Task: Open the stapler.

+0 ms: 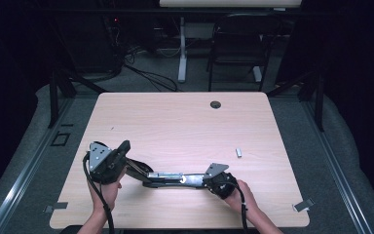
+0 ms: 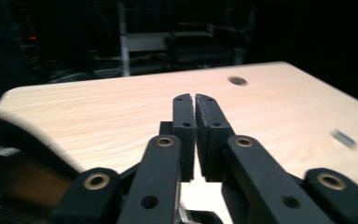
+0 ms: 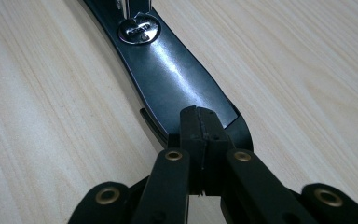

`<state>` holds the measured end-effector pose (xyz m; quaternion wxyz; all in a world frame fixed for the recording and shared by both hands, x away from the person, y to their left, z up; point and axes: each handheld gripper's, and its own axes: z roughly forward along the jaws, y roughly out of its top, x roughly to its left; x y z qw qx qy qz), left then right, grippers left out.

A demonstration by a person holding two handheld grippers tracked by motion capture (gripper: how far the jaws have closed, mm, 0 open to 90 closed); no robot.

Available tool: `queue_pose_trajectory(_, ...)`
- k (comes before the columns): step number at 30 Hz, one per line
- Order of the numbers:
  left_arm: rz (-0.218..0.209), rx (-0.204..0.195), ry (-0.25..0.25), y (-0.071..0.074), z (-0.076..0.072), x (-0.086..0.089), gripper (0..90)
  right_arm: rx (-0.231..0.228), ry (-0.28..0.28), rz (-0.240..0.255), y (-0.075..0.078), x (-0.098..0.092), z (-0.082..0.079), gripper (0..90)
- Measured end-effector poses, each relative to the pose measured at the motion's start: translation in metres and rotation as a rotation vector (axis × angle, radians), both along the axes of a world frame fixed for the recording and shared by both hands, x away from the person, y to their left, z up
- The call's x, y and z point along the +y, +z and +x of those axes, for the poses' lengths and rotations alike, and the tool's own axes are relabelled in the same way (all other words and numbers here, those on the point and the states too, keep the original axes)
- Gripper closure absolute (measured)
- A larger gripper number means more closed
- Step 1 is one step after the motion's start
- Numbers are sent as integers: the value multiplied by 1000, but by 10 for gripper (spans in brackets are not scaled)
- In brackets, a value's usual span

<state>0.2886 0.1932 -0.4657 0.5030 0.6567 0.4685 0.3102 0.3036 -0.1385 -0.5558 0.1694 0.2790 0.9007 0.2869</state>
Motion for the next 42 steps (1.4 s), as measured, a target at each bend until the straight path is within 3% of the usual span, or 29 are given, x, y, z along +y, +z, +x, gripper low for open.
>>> queue_pose_trajectory(2, 52, 32, -81, 0, 3, -7, 823, -5, 10, -17, 1, 0, 1, 889)
queue_pose_trajectory(8, 128, 86, -240, 2, 5, -19, 661, 2, -3, -41, 4, -1, 5, 796)
queue_pose_trajectory(11, 172, 110, -293, 1, 4, -27, 562, 9, 1, -61, 6, -2, 7, 740)
queue_pose_trajectory(17, 247, 238, -406, -4, 8, -40, 388, 27, -13, -55, 11, -6, 12, 660)
queue_pose_trajectory(18, 247, 238, -406, -4, 8, -40, 362, 23, -14, -53, 12, -7, 13, 642)
queue_pose_trajectory(19, 265, 275, -444, -6, 9, -45, 342, 18, -14, -60, 14, -8, 14, 615)
queue_pose_trajectory(23, 300, 322, -481, -10, 10, -51, 231, 34, -63, -82, 19, -14, 20, 506)
queue_pose_trajectory(25, 330, 347, -489, -12, 10, -53, 178, 43, -80, -48, 25, -18, 22, 486)
queue_pose_trajectory(28, 325, 351, -493, -13, 10, -53, 91, 46, -82, -19, 34, -21, 24, 393)
queue_pose_trajectory(31, 318, 372, -501, -14, 7, -54, 40, 45, -90, -66, 35, -25, 27, 324)
queue_pose_trajectory(35, 322, 385, -489, -15, 7, -56, 11, 48, -116, -30, 38, -36, 32, 327)
queue_pose_trajectory(38, 293, 382, -481, -11, 8, -53, 3, 48, -147, -8, 43, -44, 34, 319)
queue_pose_trajectory(42, 274, 389, -478, -11, 9, -49, 2, 45, -166, -29, 56, -49, 38, 308)
